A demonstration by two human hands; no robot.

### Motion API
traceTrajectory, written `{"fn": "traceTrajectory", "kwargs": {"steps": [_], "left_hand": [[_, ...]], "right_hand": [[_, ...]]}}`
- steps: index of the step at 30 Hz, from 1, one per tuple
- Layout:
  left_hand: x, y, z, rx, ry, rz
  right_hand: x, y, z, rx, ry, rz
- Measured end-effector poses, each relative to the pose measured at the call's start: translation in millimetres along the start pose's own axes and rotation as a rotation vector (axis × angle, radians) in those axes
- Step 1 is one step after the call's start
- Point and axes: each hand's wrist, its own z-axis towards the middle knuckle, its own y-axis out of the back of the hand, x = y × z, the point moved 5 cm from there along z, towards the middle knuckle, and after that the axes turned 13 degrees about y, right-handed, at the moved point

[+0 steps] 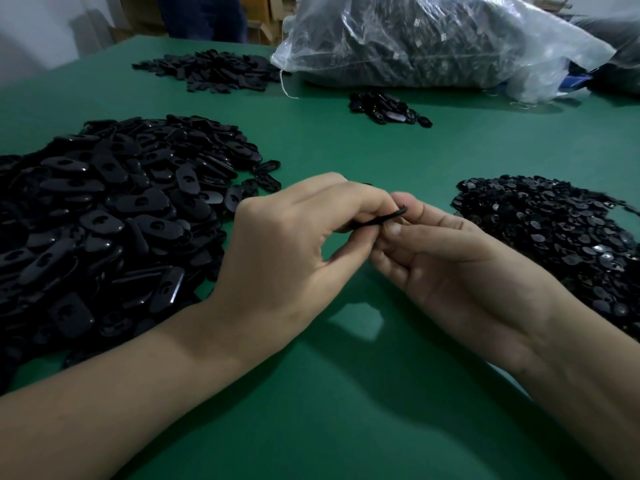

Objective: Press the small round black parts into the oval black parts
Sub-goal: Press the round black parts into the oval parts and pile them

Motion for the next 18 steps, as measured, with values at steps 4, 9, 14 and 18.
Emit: {"fn": "traceTrajectory", "kwargs": {"steps": [4,9,14,18], "left_hand": [[1.2,-2.2,-0.5,0.005,0.015,-0.001],[8.3,-7.4,4.2,0.060,0.172,-0.102],[28.0,-14.4,5.5,0.165,0.446,-0.230],[31.8,-18.9,6.3,0.253,0.497,-0.219]], "right_hand": [[2.6,1.3,-0.9,-0.003,-0.005,-0.026],[12.1,4.7,-0.4,0.023,0.124,-0.261],[23.6,6.8,0.2,-0.004,0.282,-0.644],[24.1,13.6,2.5,-0.070,0.286,-0.715]]}}
